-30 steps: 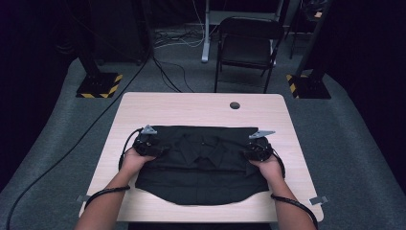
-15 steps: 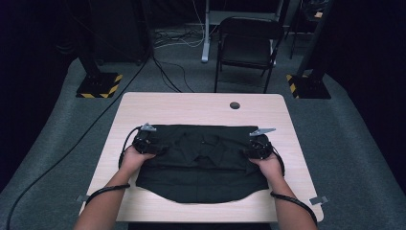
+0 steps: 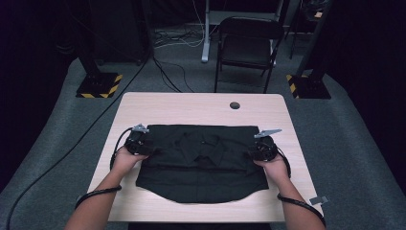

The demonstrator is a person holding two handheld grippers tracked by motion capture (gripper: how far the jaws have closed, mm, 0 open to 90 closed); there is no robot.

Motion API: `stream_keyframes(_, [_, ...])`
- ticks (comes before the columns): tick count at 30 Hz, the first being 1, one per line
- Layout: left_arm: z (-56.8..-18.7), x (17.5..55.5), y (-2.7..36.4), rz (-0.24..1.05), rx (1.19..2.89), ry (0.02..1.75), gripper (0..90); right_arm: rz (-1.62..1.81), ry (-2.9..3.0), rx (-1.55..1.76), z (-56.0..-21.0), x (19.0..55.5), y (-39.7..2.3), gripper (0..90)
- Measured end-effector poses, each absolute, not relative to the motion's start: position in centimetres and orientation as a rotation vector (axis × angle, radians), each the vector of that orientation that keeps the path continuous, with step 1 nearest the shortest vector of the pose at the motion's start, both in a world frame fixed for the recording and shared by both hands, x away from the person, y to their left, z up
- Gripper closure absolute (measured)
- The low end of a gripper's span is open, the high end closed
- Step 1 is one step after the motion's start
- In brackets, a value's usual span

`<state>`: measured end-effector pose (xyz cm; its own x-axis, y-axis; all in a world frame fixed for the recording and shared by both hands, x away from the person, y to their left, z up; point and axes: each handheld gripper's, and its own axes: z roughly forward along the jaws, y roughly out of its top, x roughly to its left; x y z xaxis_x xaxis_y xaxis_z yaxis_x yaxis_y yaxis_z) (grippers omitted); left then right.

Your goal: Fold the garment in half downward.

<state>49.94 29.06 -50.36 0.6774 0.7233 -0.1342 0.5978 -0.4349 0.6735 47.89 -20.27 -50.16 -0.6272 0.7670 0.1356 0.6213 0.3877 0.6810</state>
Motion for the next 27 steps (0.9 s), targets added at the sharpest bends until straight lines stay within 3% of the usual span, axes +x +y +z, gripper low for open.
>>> stream_keyframes(7, [-50.2, 49.7, 29.2, 0.209, 2.178, 0.998, 52.9, 1.081, 2.466, 1.212, -49.5, 47.1, -20.6, 67.3])
stream_keyframes(14, [-49.7, 48.8, 29.3, 0.250, 2.187, 0.953, 76.2, 1.104, 2.480, 1.185, -49.0, 46.5, -21.1, 77.7])
stream_keyframes(17, [-49.5, 48.6, 29.2, 0.270, 2.200, 0.935, 81.8, 1.114, 2.486, 1.173, -48.9, 46.2, -21.2, 81.5])
stream_keyframes(27, [-47.7, 47.2, 29.3, 0.302, 2.189, 0.870, 85.7, 1.159, 2.474, 1.108, -47.9, 44.9, -21.3, 86.7])
